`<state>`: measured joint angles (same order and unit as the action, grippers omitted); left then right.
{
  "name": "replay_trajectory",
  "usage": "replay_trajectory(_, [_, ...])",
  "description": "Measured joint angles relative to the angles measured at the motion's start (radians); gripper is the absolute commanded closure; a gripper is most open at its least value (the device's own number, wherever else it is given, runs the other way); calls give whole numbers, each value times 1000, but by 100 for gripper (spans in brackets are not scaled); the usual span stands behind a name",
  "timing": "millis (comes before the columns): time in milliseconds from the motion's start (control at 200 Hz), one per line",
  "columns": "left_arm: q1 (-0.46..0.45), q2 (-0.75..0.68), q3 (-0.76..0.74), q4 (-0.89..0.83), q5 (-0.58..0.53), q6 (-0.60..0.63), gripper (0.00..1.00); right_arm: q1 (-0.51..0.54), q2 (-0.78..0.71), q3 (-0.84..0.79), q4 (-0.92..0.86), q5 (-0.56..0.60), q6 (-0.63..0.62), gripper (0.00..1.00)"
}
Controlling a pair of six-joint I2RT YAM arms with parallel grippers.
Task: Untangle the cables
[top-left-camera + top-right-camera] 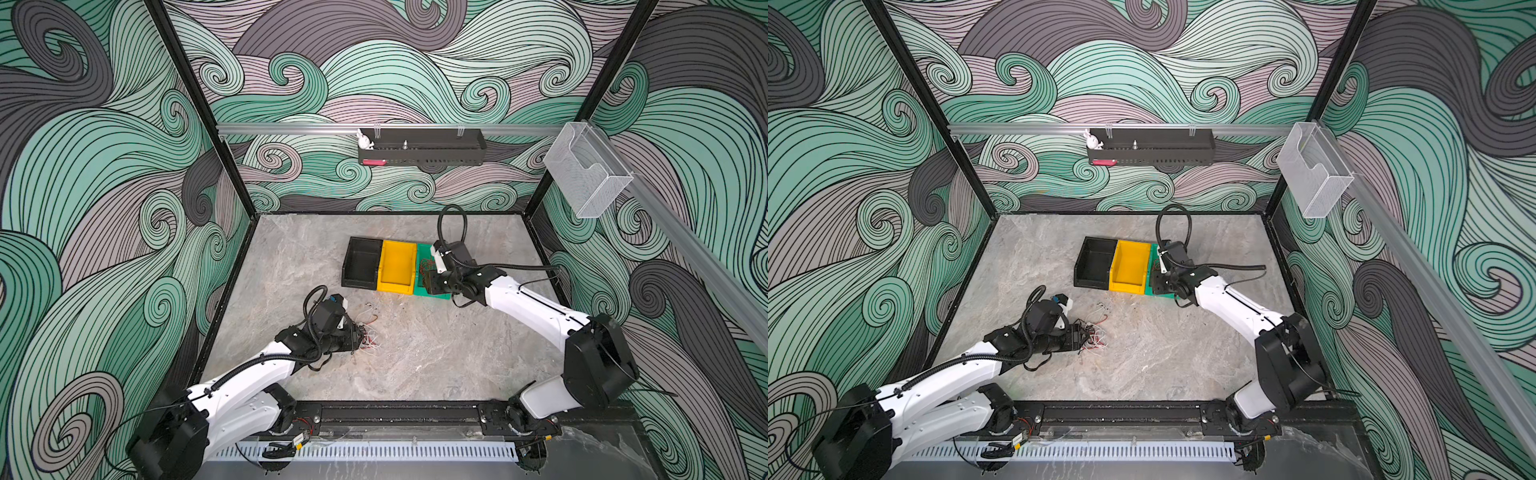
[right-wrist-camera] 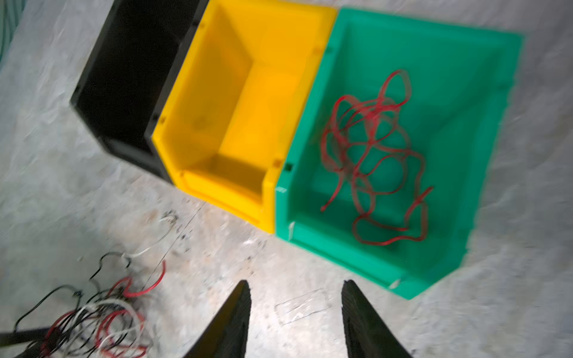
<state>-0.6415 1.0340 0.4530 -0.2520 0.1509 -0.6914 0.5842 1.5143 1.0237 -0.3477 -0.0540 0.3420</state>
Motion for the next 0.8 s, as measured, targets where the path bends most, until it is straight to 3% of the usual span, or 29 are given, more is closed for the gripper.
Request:
replay_trajectory(445, [0, 43, 5, 89, 68, -26, 77, 184, 118, -208, 287, -319, 199, 42])
replay_trajectory(666, [0, 42, 1, 91, 68, -36, 82, 229, 185, -218, 403, -377, 271, 44])
replay_trajectory(801, [0, 42, 1, 91, 68, -38, 85, 232, 202, -218, 437, -382, 289, 52])
